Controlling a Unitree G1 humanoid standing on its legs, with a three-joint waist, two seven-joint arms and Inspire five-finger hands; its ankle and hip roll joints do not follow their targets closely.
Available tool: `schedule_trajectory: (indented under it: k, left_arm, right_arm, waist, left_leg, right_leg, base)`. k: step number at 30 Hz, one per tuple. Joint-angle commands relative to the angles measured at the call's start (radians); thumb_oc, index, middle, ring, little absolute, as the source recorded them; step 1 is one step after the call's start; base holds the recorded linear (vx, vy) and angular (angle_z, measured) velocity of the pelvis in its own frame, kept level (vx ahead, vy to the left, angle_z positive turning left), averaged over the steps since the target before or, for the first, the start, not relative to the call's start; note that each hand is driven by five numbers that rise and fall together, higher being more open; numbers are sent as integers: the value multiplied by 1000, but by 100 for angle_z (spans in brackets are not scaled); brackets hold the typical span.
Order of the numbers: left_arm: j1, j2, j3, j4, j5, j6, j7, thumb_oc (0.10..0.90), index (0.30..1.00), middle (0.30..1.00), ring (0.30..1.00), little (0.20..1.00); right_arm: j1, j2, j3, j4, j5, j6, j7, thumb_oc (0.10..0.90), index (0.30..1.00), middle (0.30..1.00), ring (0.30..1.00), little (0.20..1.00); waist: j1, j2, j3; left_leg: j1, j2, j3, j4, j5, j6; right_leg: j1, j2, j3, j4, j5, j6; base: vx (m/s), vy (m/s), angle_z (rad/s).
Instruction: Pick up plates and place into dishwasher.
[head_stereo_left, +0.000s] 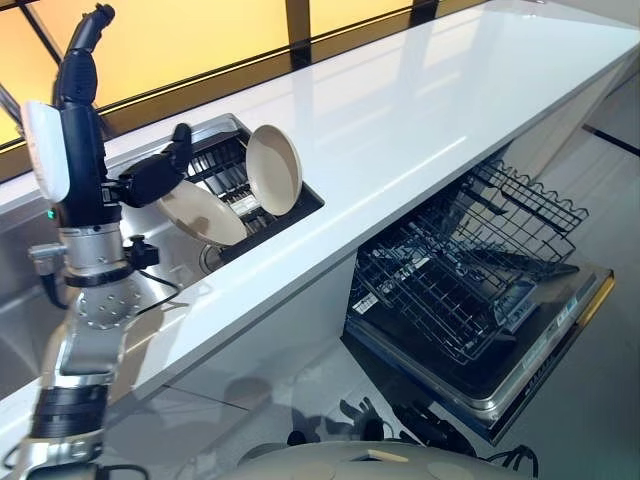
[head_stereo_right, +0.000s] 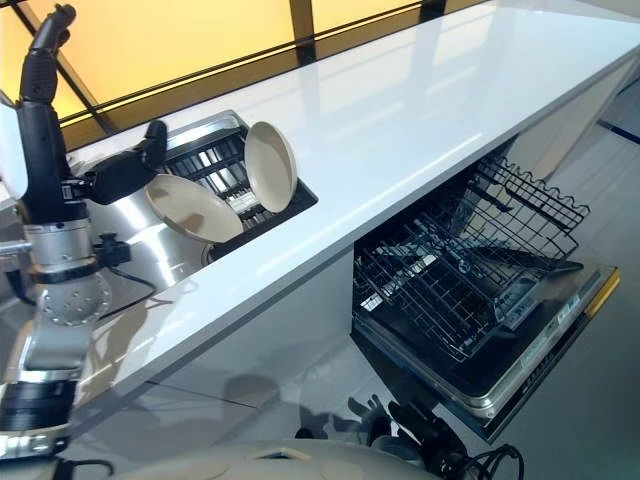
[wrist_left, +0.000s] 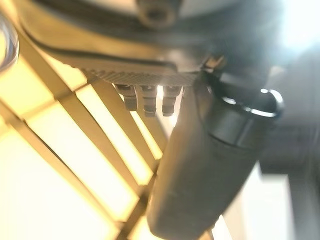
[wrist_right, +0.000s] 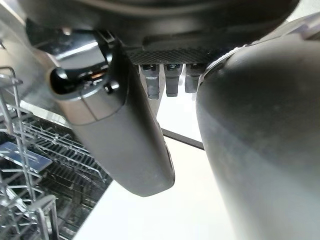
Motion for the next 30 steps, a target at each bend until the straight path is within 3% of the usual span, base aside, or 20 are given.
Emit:
schedule_trajectory:
  k: [1, 7, 12, 16, 20, 30]
  left_arm:
    - [-47, 144, 113, 56, 95, 141, 50, 800, 900, 900, 900, 900]
    - [2, 321, 130, 205, 233, 231, -40, 800, 900, 900, 900, 900]
    - [7, 393, 95, 265, 324, 242, -131, 800, 900, 900, 900, 900]
    - [-35, 446, 22, 302, 358, 212, -216, 800, 900, 900, 900, 900]
    - [-115, 464, -62, 324, 369, 190, -280, 800, 900, 900, 900, 900]
    - [-272, 423, -272, 418, 420, 190, -314, 800, 900, 900, 900, 900]
  right_arm:
    - [-28, -7, -14, 0, -2, 7, 17, 800, 900, 900, 900, 900]
    - [-46, -26, -12, -17, -9, 36, 13, 800, 900, 900, 900, 900]
    - [-58, -41, -10, -20, -29, 55, 9, 800, 900, 900, 900, 900]
    - [-70, -56, -11, -22, -27, 66, 7, 800, 900, 900, 900, 900]
    - [-80, -67, -15, -14, -31, 75, 9, 800, 900, 900, 900, 900]
    - [-83, -74, -31, -2, -54, 83, 12, 800, 900, 900, 900, 900]
  waist:
    - [-17, 14, -31]
    - [-14, 38, -27]
    - [-19, 53, -24]
    - [-29, 64, -22]
    - [-43, 69, -20]
    - [-80, 69, -17]
  left_leg:
    - [-21, -67, -34, 2, -91, 31]
    - [-23, -70, -39, 2, -85, 27]
    - [-19, -70, -41, 2, -85, 27]
    - [-14, -71, -41, 2, -86, 30]
    - [-10, -72, -36, 2, -88, 32]
    - [-4, -76, -17, 2, -94, 40]
  right_leg:
    - [23, 70, -20, 58, -143, 11]
    - [23, 65, -23, 62, -140, 16]
    - [22, 61, -23, 67, -139, 22]
    - [20, 59, -17, 78, -140, 27]
    - [16, 59, -7, 81, -138, 33]
    - [2, 63, 29, 87, -126, 44]
  base:
    - [22, 27, 5]
    - [4, 8, 1]
    - [4, 27, 8]
    - [11, 34, 2]
    - [5, 8, 0]
    - [9, 10, -2]
